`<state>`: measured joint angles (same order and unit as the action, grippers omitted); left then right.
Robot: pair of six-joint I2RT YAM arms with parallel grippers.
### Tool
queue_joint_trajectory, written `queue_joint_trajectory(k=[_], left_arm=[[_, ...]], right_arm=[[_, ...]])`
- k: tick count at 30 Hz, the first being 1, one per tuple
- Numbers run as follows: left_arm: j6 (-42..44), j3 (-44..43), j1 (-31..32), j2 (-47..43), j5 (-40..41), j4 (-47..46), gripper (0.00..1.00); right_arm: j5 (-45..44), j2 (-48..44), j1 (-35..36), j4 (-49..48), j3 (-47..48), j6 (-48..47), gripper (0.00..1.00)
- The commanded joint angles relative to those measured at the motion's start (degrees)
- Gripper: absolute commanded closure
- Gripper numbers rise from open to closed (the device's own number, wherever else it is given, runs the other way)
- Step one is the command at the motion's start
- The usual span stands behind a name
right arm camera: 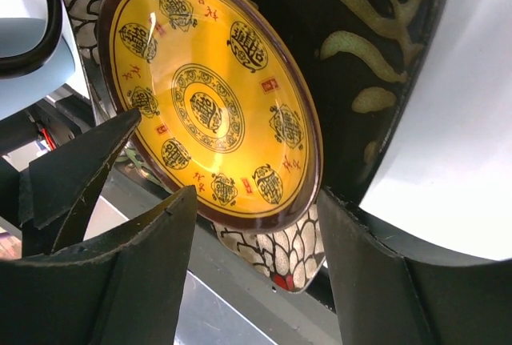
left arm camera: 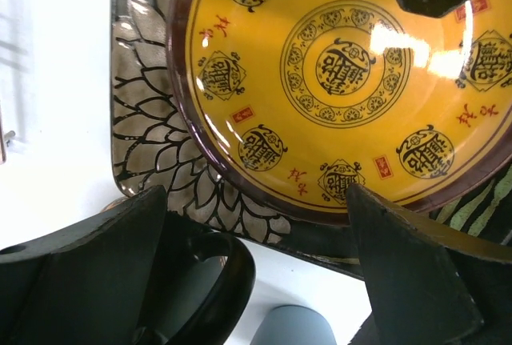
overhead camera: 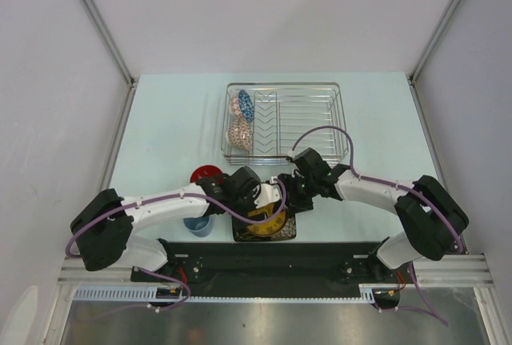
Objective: Load the mixed dishes into the dish rack
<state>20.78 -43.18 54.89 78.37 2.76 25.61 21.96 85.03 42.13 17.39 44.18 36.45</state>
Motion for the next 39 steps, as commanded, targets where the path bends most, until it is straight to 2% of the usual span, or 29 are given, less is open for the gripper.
queue_joint_trajectory(k=[1,10,18,23,28,33,37,39], left_arm=[[2.6,1.4,0.0,-0.8,0.1,0.0,0.0],[5.7,-0.1,0.0,-1.9,-1.4,3.7,0.0],[1.8,-1.1,0.0,1.1,-5.1,0.9,0.0],[-0.4,-5.2,0.3,2.9,-6.8,0.3,0.0],[-1.9,-12.8,0.3,3.8,-8.2,2.9,0.0],[-2.0,-15.2,0.3,3.1,-8.5,4.4,0.0],[-1.2,-16.3,0.0,1.6,-6.0,5.4,0.0],[-0.5,-16.9,0.0,0.6,-4.7,6.1,0.0]], right_arm=[[0.2,1.6,-0.1,-1.2,-0.6,0.1,0.35],[1.1,3.6,-0.9,-2.2,-0.6,0.7,0.38],[3.0,5.9,-0.4,-5.3,-0.6,2.5,0.44],[3.6,7.3,-0.4,-6.5,-0.6,2.8,0.5],[4.0,8.4,-0.4,-6.8,-0.6,2.9,0.61],[4.1,8.9,-0.5,-7.0,-0.6,3.1,0.81],[3.6,8.3,-0.5,-6.4,-0.6,2.9,0.87],[3.0,7.0,-0.6,-6.2,-0.5,2.8,0.99]])
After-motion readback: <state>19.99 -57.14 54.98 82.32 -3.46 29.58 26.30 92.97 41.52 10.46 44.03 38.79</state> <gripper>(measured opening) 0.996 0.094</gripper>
